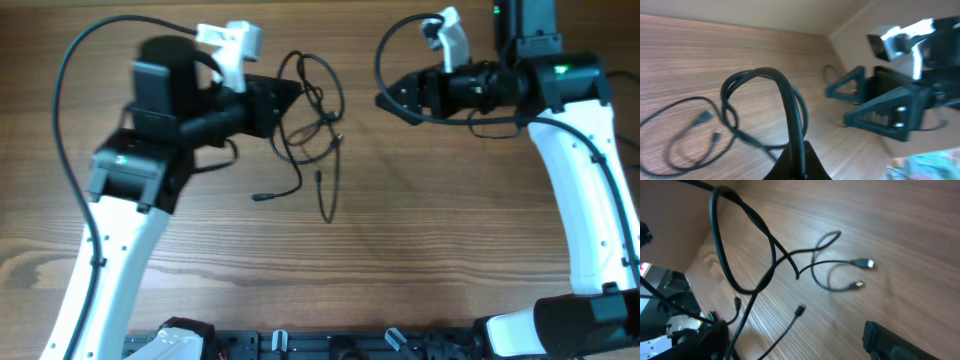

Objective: Untangle cables
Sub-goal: 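Lift the cables with the left gripper and grasp them with the right, then pull both grippers apart to stretch the cables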

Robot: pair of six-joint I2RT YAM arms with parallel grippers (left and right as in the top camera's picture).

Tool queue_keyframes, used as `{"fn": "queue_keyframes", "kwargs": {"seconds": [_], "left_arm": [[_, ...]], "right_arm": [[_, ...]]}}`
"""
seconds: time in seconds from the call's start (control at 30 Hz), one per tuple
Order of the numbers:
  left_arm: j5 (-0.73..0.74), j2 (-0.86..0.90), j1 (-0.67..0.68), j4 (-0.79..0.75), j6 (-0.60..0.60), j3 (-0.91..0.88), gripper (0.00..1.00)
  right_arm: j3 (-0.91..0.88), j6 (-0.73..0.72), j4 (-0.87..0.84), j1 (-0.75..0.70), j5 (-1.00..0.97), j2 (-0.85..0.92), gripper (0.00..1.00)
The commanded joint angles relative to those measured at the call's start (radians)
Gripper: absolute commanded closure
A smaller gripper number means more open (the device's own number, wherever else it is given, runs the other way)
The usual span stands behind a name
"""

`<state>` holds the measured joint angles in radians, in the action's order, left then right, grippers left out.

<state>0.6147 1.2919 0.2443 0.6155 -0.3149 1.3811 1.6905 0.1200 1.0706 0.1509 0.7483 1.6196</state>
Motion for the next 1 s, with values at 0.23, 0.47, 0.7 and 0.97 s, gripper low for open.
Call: {"fn": "queue_keyframes", "kwargs": {"seconds": [0.23,0.47,0.7,0.97], "left_arm": [[0.425,0.003,-0.150,0.002,0.019,0.008,0.96],[0.425,0.003,-0.150,0.003,0.019,0.008,0.96],[0.391,0.004,-0.150,0.015,0.020,0.008,0.96],[-0.215,0.004,-0.151,0.199,-0.018,0.008,0.96]], "right_arm": [[-0.004,-0.146,-0.232,0.191,0.032,0.011,0.14],[-0.004,-0.190,-0.300,0.252,-0.083,0.026,0.32],[-0.004,-0.202,-0.324,0.248,-0.097,0.098,0.82],[0.001,-0.335,-0.324,0.113,-0.105,-0.066,0.96]]}}
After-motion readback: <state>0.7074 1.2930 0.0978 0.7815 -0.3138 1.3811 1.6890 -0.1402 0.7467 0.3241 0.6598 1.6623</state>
